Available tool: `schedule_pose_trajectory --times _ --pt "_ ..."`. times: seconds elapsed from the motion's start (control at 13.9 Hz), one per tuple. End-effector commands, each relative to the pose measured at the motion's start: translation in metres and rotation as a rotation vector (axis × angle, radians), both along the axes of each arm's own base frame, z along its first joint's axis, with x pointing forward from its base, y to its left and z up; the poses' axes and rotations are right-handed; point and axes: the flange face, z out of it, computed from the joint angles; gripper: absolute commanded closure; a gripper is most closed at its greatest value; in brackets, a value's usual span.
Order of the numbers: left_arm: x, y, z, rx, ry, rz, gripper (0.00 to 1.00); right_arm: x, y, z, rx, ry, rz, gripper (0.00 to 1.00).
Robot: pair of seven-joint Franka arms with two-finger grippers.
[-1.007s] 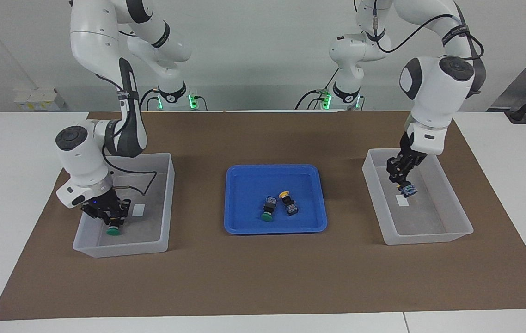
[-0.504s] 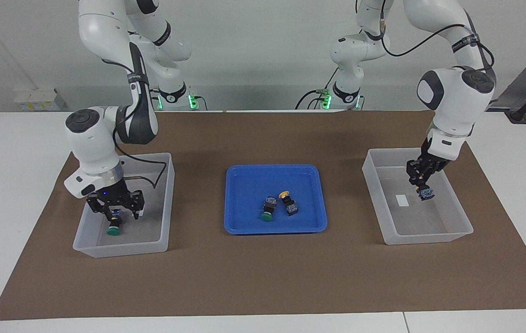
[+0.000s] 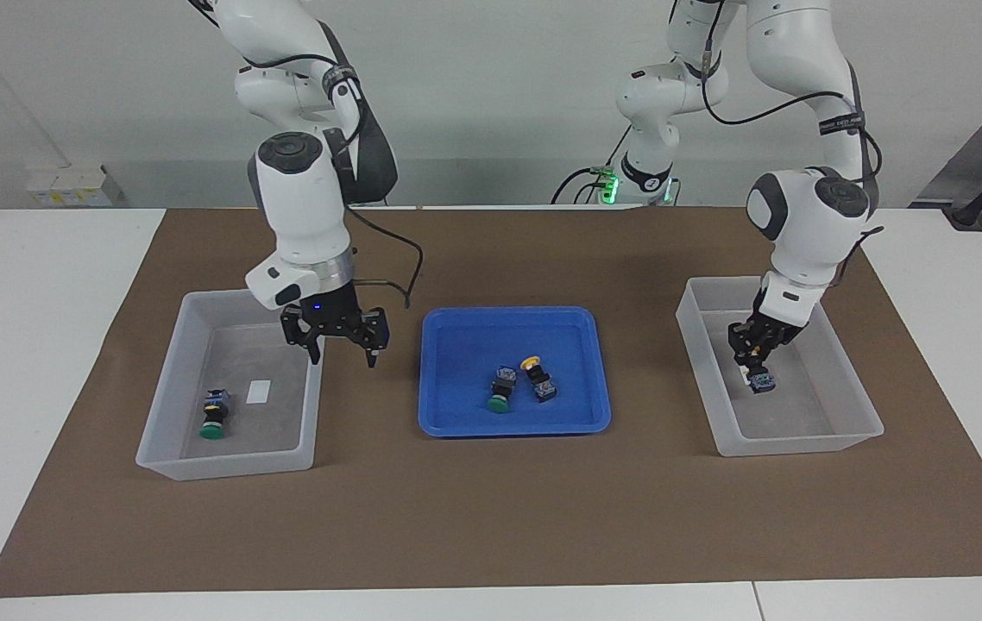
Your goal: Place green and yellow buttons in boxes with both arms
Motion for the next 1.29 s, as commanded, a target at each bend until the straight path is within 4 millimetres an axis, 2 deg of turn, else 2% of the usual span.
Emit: schedule_pose_trajectory --times 0.0,0.14,0.29,0.36,0.43,0.5,0.65,0.79,1.01,1.08,1.22 --pt "-0.003 -0.017 0.0 0.005 -0.012 -0.034 0.97 0.018 0.047 -0.006 0.063 -0.002 -0.09 0.07" --pt "-0.004 -0.017 -0.001 0.006 -0.001 -0.043 0.4 0.02 0.085 -0.019 0.085 0.005 -0.119 0.07" --pt "-0.002 -0.019 0.001 0.008 0.008 -0.049 0.17 0.022 0.098 -0.035 0.094 0.013 -0.145 0.07" --pt "-0.002 -0.019 0.003 0.009 0.006 -0.05 0.12 0.028 0.113 -0.035 0.107 0.01 -0.155 0.07" --pt "-0.001 -0.02 0.004 0.009 0.005 -0.051 0.1 0.029 0.138 -0.039 0.114 0.004 -0.151 0.07" --pt "0.002 -0.021 0.009 0.011 0.009 -0.053 0.1 0.022 0.158 -0.052 0.115 0.016 -0.148 0.07" --pt "0.015 -0.029 0.04 0.013 0.044 -0.062 0.11 0.016 0.181 -0.077 0.092 0.021 -0.172 0.07" --pt "0.023 -0.036 0.068 0.015 0.074 -0.063 0.12 0.008 0.201 -0.086 0.055 -0.011 -0.145 0.08" --pt "0.023 -0.057 0.081 0.01 0.084 -0.038 0.13 -0.001 0.219 -0.103 0.059 -0.02 -0.135 0.09" --pt "0.022 -0.07 0.084 0.006 0.08 -0.021 0.13 -0.002 0.22 -0.106 0.049 -0.028 -0.124 0.09" --pt "0.019 -0.094 0.085 -0.007 0.071 0.036 0.13 -0.005 0.22 -0.124 0.047 -0.04 -0.103 0.11"
